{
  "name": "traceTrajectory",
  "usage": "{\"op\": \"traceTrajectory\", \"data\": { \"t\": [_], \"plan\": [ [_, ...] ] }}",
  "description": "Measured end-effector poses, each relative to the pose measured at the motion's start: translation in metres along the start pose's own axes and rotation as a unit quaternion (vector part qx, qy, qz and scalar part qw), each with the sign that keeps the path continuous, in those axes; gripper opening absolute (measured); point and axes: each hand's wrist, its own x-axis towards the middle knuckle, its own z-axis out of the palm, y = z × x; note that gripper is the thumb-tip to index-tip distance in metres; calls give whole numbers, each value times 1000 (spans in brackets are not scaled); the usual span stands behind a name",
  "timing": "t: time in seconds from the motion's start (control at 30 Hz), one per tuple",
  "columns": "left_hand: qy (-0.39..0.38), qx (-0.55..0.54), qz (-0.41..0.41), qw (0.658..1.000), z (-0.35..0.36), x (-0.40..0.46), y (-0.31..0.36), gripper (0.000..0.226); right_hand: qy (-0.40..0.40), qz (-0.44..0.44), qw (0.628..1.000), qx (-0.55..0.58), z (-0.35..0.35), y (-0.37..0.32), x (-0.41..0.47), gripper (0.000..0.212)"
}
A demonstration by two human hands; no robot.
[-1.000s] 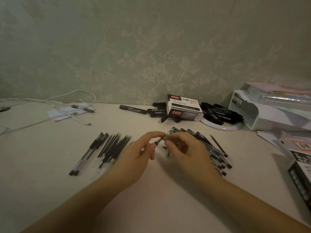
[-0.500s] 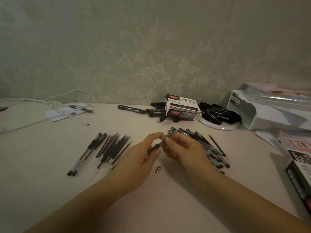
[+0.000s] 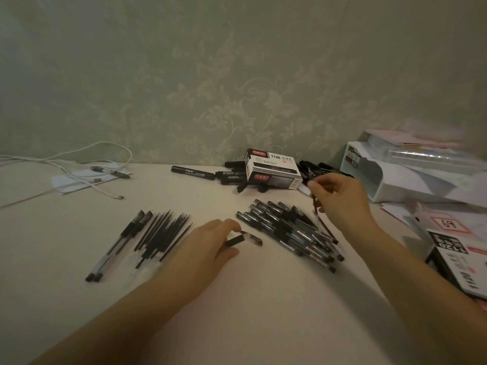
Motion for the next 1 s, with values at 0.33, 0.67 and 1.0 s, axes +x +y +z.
{"op": "traceTrajectory", "data": {
  "t": [0.33,0.67,1.0],
  "plan": [
    [64,44,-22,997,-2,10,4,27,-82,-13,957,-279,5,41,7,11],
    [81,111,-253,958,-50,-9,-32,20,-48,-68,961,-262,7,28,-1,10],
    [-3,164,-238,957,-37,-10,-23,25,-170,-188,964,-79,56,-28,-76,8]
  ]
}}
